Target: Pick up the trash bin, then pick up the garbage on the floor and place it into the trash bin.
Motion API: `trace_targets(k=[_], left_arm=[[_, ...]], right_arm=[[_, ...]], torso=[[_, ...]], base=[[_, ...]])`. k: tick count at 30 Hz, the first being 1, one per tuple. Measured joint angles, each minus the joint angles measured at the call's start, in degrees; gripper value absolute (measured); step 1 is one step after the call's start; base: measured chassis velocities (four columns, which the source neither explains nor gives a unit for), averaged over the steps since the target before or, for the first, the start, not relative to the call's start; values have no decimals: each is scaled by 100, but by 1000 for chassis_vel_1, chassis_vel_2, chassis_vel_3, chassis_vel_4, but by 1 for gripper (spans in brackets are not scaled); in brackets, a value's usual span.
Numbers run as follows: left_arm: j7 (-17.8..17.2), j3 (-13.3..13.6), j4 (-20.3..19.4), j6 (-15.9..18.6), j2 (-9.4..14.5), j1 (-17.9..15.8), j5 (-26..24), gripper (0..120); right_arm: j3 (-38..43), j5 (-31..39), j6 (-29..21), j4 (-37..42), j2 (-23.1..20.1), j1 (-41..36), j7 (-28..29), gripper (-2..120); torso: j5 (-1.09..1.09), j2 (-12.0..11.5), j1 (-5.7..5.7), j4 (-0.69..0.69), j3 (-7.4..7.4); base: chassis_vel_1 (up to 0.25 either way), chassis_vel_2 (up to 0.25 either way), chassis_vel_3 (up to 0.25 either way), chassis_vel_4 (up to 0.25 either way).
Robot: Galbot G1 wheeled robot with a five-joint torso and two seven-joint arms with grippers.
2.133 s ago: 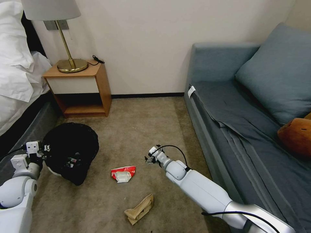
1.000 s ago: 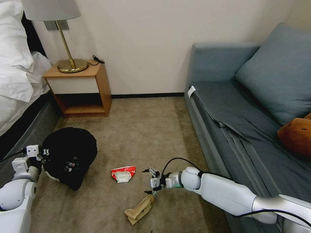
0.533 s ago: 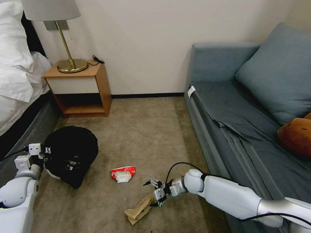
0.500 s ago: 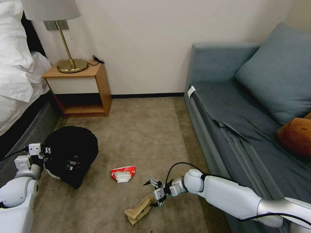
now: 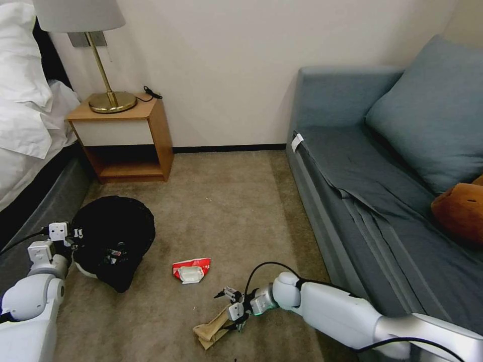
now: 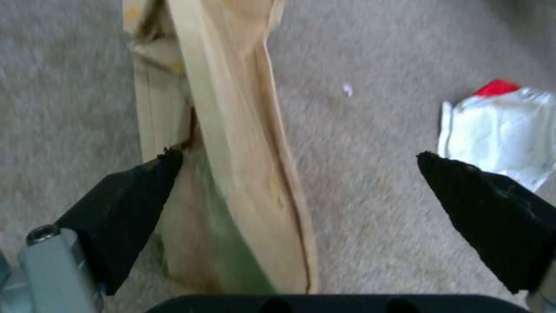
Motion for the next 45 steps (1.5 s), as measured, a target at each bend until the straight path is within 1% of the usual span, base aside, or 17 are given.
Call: trace_targets(k=[3, 5, 7, 8, 9, 12, 14, 15, 20, 21, 23, 24, 26, 27, 29, 36, 45], left_arm=[[-1, -21, 2, 0, -8, 14, -2, 5], [-1, -31, 9, 0, -11, 25, -8, 5], [-1, -33, 10, 0, -12, 25, -10, 5], [-1, -33, 10, 0, -15, 25, -13, 5], [-1, -33, 10, 0, -15, 25, -13, 5], [-1, -34, 4, 0, -16, 25, -16, 5], [-1, -33, -8, 0, -16, 28, -18, 5], [-1, -33, -8, 0, -16, 28, -18, 5], [-4, -22, -45, 0, -15, 35, -19, 5], [-4, -22, -45, 0, -15, 35, -19, 5], [-5, -13, -50, 0, -17, 38, -19, 5], [-5, -13, -50, 0, -17, 38, -19, 5], [-4, -10, -51, 0, -16, 44, -19, 5], [-4, -10, -51, 0, -16, 44, -19, 5], [-3, -10, -51, 0, -5, 54, -19, 5], [2, -16, -47, -1, 14, 71, -19, 5], [5, -15, -64, -5, 15, 98, -24, 5]], right_arm=[[60, -139, 77, -204, 60, -45, 27, 96], [120, -169, 103, -283, 59, -99, 22, 86], [143, -177, 109, -296, 58, -114, 8, 82], [178, -183, 122, -315, 56, -135, -18, 74], [178, -183, 122, -315, 56, -135, -18, 74], [240, -200, 150, -352, 54, -174, -47, 64], [302, -207, 168, -370, 51, -200, -48, 52], [302, -207, 168, -370, 51, -200, -48, 52], [404, -200, 186, -346, 14, -217, -45, 32], [404, -200, 186, -346, 14, -217, -45, 32], [472, -192, 194, -321, -3, -218, -40, 21], [472, -192, 194, -321, -3, -218, -40, 21], [559, -178, 200, -308, -18, -218, -28, 11], [559, -178, 200, -308, -18, -218, -28, 11], [614, -168, 207, -309, -29, -214, -25, 0], [736, -65, 210, -321, 5, -160, 23, 0], [914, 536, 115, -356, 189, 315, 232, 0]], torso=[[-1, 0, 0, -1, 0], [0, 0, 0, -1, 0], [0, 0, 0, -1, 0], [0, 0, 0, -1, 0], [0, 0, 0, -1, 0], [0, 0, 0, -1, 0], [0, 0, 0, -1, 0], [0, 0, 0, -1, 0], [0, 0, 0, -1, 0], [0, 0, 0, -1, 0], [0, 0, 0, -1, 0], [0, 0, 0, -1, 0], [0, 0, 0, -1, 0], [0, 0, 0, -1, 0], [0, 0, 0, -1, 0], [0, 0, 0, -2, 0], [-1, 0, 0, -1, 0]], base=[[0, 0, 0, 0], [0, 0, 0, 0], [0, 0, 0, 0], [0, 0, 0, 0], [0, 0, 0, 0], [0, 0, 0, 0], [0, 0, 0, 0], [0, 0, 0, 0], [0, 0, 0, 0], [0, 0, 0, 0], [0, 0, 0, 0], [0, 0, 0, 0], [0, 0, 0, 0], [0, 0, 0, 0], [0, 0, 0, 0], [0, 0, 0, 0], [0, 0, 0, 0]])
